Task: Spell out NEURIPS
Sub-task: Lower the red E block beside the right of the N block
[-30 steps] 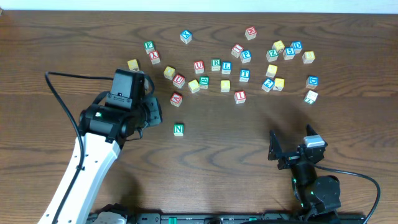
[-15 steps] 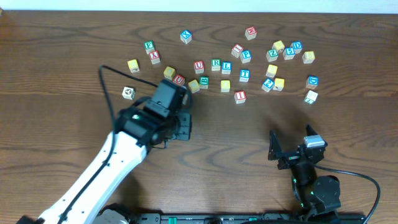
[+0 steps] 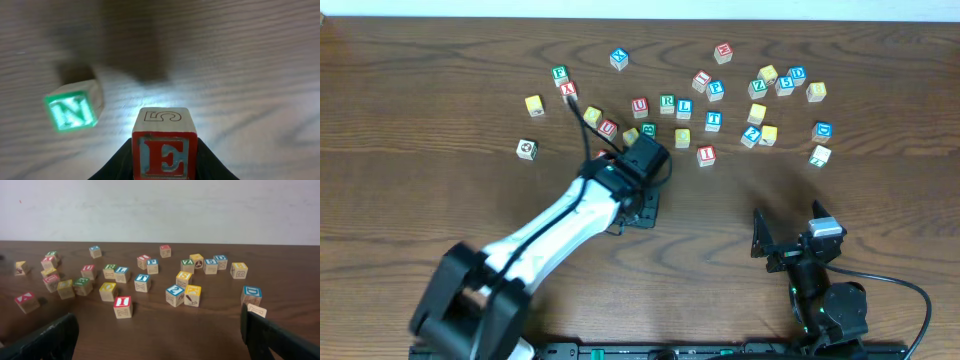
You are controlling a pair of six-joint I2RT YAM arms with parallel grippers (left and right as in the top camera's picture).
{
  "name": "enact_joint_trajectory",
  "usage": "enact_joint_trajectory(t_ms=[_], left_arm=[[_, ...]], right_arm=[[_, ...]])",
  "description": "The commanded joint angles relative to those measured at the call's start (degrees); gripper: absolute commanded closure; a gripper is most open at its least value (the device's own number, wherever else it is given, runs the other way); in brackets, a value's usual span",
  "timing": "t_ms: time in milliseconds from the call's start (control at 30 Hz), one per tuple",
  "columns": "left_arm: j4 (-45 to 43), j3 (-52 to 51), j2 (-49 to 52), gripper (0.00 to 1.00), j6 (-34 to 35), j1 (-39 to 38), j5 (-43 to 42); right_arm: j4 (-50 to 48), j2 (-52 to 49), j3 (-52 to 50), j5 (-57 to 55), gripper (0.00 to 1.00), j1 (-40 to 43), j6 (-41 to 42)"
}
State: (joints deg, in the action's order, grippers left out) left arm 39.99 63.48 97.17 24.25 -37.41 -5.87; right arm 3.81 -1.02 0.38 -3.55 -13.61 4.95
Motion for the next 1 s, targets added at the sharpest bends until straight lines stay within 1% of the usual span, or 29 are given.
enact_joint_trajectory(t_ms=[0, 133, 300, 400, 567, 733, 867, 967], left_arm=[[-1.1, 0.5, 3.1, 0.92, 2.9, -0.1, 1.0], [-2.8, 0.5, 4.7, 0.92, 3.1, -0.1, 1.6], [-2.8, 0.5, 4.8, 0.92, 5.0, -0.1, 6.6], [-3.0, 0.5, 4.8, 0.92, 5.3, -0.1, 8.1], [-3.0, 0.5, 4.8, 0.92, 5.6, -0.1, 8.8], [-3.0, 0.5, 4.8, 0.92, 6.8, -0.1, 9.4], [-2.5, 0.4, 4.8, 0.92, 9.1, -0.1, 9.4], [-2.3, 0.3, 4.8, 0.92, 9.1, -0.3, 9.3]], right_arm=[[0.3, 0.2, -0.1, 0.1, 0.01, 0.4, -0.3], [0.2, 0.2, -0.1, 0.1, 0.01, 0.4, -0.3], [0.2, 0.2, -0.1, 0.1, 0.01, 0.4, -0.3], [0.2, 0.2, -0.1, 0.1, 0.01, 0.4, -0.3], [0.2, 0.2, -0.1, 0.1, 0.01, 0.4, -0.3], [0.3, 0.2, -0.1, 0.1, 0.01, 0.4, -0.3], [0.3, 0.2, -0.1, 0.1, 0.01, 0.4, -0.3], [0.3, 0.2, -0.1, 0.1, 0.01, 0.4, -0.3]])
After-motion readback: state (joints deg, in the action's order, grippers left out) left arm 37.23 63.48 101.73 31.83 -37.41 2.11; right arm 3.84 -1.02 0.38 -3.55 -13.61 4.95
